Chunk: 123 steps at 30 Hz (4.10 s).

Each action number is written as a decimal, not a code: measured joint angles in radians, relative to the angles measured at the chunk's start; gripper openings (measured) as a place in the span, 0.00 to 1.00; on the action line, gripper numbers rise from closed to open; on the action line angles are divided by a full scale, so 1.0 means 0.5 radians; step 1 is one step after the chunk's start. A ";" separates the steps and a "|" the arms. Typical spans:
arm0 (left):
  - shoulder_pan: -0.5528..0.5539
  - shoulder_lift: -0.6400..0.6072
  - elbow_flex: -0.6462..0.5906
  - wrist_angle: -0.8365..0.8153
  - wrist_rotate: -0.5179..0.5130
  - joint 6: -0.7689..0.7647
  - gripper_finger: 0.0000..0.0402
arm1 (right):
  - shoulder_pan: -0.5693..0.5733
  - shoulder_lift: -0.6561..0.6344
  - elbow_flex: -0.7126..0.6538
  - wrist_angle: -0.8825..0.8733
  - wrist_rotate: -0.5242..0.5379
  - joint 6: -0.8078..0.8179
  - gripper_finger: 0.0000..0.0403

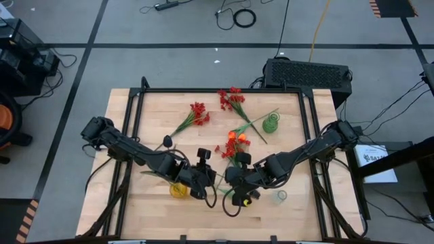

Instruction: Sort flowers into vase by color

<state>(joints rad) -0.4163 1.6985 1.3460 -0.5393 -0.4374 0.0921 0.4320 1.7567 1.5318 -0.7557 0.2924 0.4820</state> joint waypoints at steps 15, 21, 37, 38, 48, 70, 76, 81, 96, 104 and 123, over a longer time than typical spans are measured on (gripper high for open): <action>-0.023 -0.027 0.082 -0.010 -0.009 -0.128 0.01 | 0.041 -0.817 0.001 -0.094 0.371 -0.249 0.47; -0.024 -0.202 0.179 0.033 -0.059 -0.280 0.01 | 0.161 -1.033 0.002 -0.081 0.923 -0.326 0.49; -0.355 -0.883 0.181 0.500 -0.083 -0.003 0.01 | 0.144 -1.066 -0.204 -0.169 1.353 -0.202 0.49; -0.380 -0.882 0.174 0.576 -0.082 0.042 0.01 | 0.144 -1.066 -0.283 -0.023 1.352 -0.237 0.49; -0.413 -0.735 -0.235 1.477 -0.066 0.245 0.01 | 0.148 -0.894 -1.368 2.826 0.470 -1.305 0.49; -0.231 -0.233 -0.635 2.777 -0.015 0.284 0.01 | 0.125 -0.367 -0.948 3.389 0.047 -1.450 0.32; -0.231 -0.233 -0.635 2.774 -0.015 0.301 0.00 | 0.141 -0.367 -0.913 3.327 0.045 -1.472 0.28; -0.241 -0.240 -0.635 2.769 -0.015 0.315 0.01 | 0.148 -0.367 -0.913 3.314 0.044 -1.508 0.13; -0.322 -0.291 -0.634 2.581 -0.102 0.284 0.46 | 0.217 -0.524 -0.913 3.050 0.312 -1.460 0.00; -0.460 -0.407 -0.632 2.562 -0.498 0.306 0.70 | 0.269 -0.795 -0.911 2.425 0.488 -1.006 0.00; -0.426 -0.419 -0.602 2.361 -0.619 0.247 0.59 | 0.182 -0.268 -0.113 1.259 0.459 -0.641 0.00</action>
<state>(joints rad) -0.6293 1.4891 1.0451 0.6414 -0.7466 0.2157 0.5228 1.6228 1.4754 -0.1261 0.5220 0.1617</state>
